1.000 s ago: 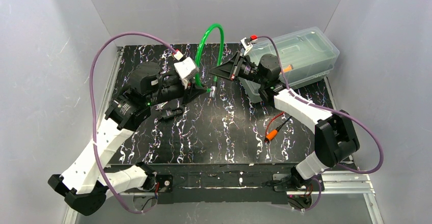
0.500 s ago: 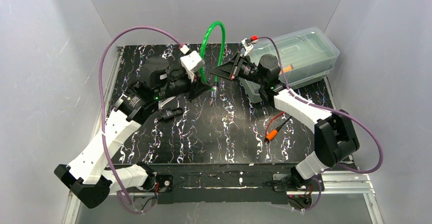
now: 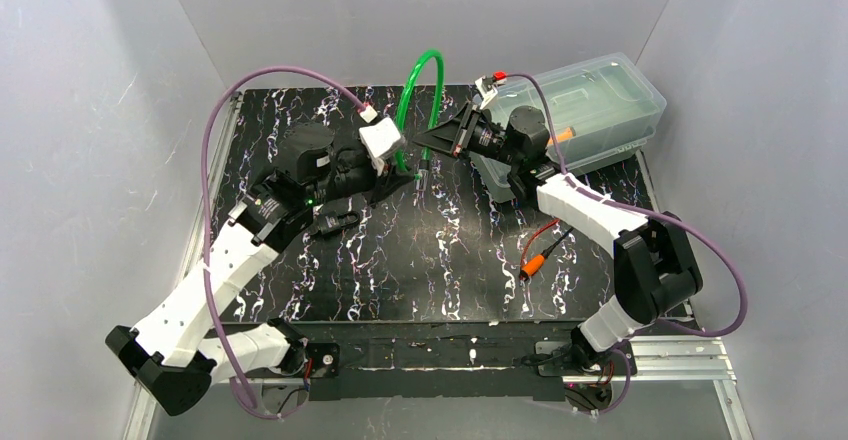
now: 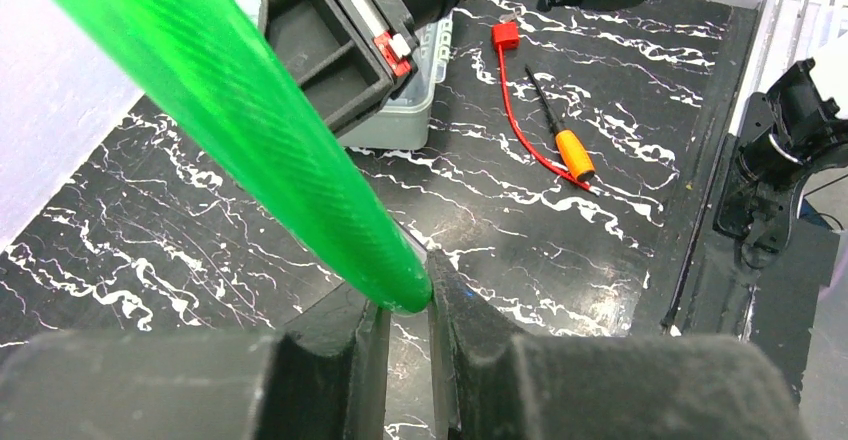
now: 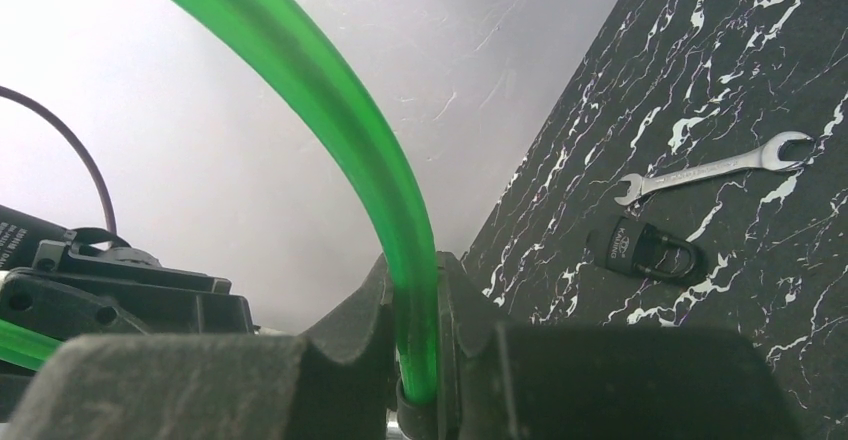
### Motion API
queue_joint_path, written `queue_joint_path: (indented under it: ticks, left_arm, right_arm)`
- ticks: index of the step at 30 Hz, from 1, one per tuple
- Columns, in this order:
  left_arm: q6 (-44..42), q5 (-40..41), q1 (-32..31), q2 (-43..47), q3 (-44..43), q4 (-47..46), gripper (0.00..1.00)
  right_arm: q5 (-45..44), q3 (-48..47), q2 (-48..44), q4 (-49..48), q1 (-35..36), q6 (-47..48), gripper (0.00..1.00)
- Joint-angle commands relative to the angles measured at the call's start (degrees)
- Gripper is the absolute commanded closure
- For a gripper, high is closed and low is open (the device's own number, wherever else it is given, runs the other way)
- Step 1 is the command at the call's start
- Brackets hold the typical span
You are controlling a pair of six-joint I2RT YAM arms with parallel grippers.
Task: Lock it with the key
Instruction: Lock the lock.
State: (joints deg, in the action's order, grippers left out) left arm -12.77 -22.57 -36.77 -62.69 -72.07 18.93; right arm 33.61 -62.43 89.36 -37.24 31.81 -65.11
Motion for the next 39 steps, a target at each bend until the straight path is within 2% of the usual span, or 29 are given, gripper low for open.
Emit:
queue_joint_path:
  ticks: [1,8,14,16,18,22,26,28,30,33,36,39]
  left_arm:
    - [2.4,5.2,-0.1,-4.9,-2.5,4.2,1.0]
    - [1.8,8.6,-0.2,-7.0,-1.1,6.5,1.0]
    - [4.8,0.6,0.0,-3.9,-4.4,9.9,0.85]
    - [5.2,-0.2,0.1,-3.1,-5.3,10.6,0.75]
    - [4.8,-1.0,0.3,-2.4,-5.7,11.1,0.59]
    - [5.6,-4.1,2.1,-1.9,-7.9,12.6,0.42]
    - [9.3,-10.4,6.4,-1.0,-11.6,13.8,0.19]
    - [11.7,-13.1,9.0,-0.5,-13.0,14.7,0.13]
    - [14.4,-14.1,10.9,1.3,-10.5,13.5,0.12]
    - [17.6,-12.3,12.3,6.0,-1.5,7.6,0.13]
    - [19.2,-8.6,12.4,8.8,5.4,3.4,0.23]
    - [14.9,-4.5,11.4,9.4,6.2,3.8,0.29]
  right_arm:
    - [4.3,-3.1,-3.0,-7.9,3.7,-3.1,0.99]
    - [5.0,-6.7,-3.4,-8.2,3.1,-3.1,0.99]
    - [3.4,-6.9,-3.1,-4.2,0.6,-0.6,0.99]
    - [3.0,-6.3,-2.7,-4.1,0.2,-0.2,0.99]
    - [3.2,-6.1,-2.3,-4.1,-0.1,0.0,0.99]
    - [3.5,-5.2,-1.9,-5.0,-0.4,-0.4,0.99]
    - [4.3,-4.0,-1.7,-6.6,-1.4,-1.6,0.99]
    - [4.1,-3.5,-1.8,-6.7,-2.0,-1.9,0.99]
    - [3.7,-3.1,-1.6,-7.5,-2.5,-3.1,0.99]
    - [2.2,-3.0,-1.2,-8.2,-2.8,-5.5,0.99]
    - [0.3,-3.9,-0.9,-5.9,-2.8,-6.1,0.99]
    - [-1.7,-4.5,-1.1,-2.3,-2.8,-5.8,0.99]
